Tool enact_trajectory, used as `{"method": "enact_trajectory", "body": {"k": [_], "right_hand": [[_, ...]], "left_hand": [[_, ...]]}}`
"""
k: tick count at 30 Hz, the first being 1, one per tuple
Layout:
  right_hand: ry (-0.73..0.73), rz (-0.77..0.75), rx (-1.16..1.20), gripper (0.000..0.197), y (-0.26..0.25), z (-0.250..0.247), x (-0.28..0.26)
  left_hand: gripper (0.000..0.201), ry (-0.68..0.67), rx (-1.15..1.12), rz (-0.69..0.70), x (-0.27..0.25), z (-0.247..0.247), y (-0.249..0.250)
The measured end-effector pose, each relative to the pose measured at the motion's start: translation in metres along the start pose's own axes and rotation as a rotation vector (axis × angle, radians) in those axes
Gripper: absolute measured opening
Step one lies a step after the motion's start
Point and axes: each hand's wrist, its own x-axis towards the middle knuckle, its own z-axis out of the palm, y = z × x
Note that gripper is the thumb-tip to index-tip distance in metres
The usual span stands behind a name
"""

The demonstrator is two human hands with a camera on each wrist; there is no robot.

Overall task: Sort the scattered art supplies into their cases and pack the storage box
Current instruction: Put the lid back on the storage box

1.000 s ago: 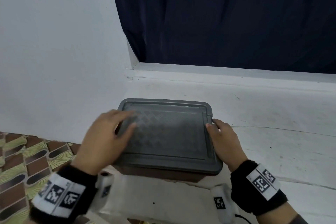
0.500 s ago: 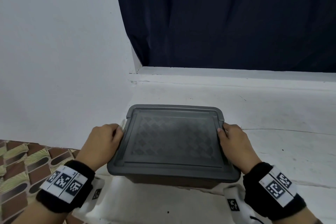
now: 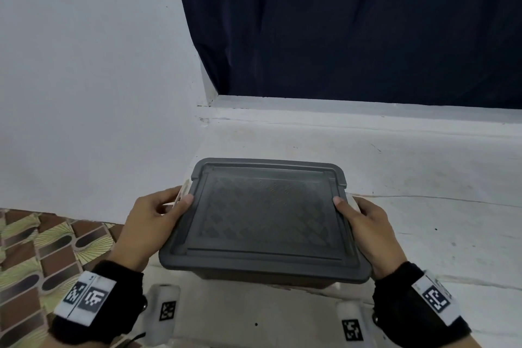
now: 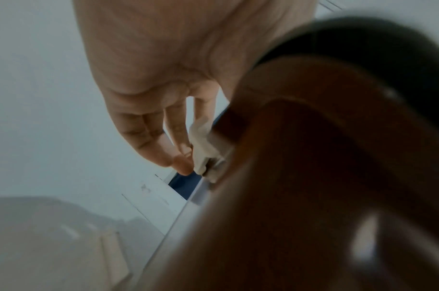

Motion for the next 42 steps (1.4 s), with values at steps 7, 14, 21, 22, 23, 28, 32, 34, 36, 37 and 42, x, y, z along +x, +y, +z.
{"method": "enact_trajectory", "body": {"k": [7,14,21,22,23,28,32,34,36,37,42], "right_hand": [[0.004,-0.084,0.063,0.014,0.002,-0.001,-0.003],[0.162,-0.189,-0.299,0.050,0.012,0.001,0.010],[0.021,-0.255,-0.901,0.056,-0.005,0.006,-0.006],[0.018,-0.275,-0.955,0.055,-0.005,0.008,-0.009],[0.028,-0.299,-1.004,0.054,-0.005,0.010,-0.012],[0.053,-0.368,-1.125,0.053,-0.004,0.009,-0.015],[0.085,-0.389,-0.847,0.042,0.005,0.007,-0.014],[0.146,-0.355,-0.519,0.035,0.011,0.005,-0.014],[0.165,-0.312,-0.317,0.027,0.014,0.005,-0.014],[0.168,-0.297,-0.274,0.023,0.015,0.005,-0.012],[0.198,-0.287,-0.274,0.019,0.008,0.011,0.012]], "left_hand": [[0.033,0.001,0.000,0.104,-0.004,0.001,-0.004],[0.051,-0.173,0.503,0.213,-0.008,-0.002,0.008],[0.066,-0.195,0.502,0.261,-0.021,0.007,0.011],[0.068,-0.177,0.481,0.258,-0.022,0.009,0.011],[0.069,-0.158,0.451,0.255,-0.024,0.010,0.010],[0.055,-0.024,0.391,0.299,-0.030,0.017,0.006],[0.046,0.072,0.459,0.363,-0.031,0.018,0.005],[0.045,0.101,0.417,0.356,-0.030,0.017,0.004],[0.046,0.118,0.352,0.339,-0.028,0.017,0.002],[0.049,0.114,0.340,0.342,-0.025,0.016,0.002],[0.050,0.102,0.345,0.390,-0.001,0.019,0.001]]}}
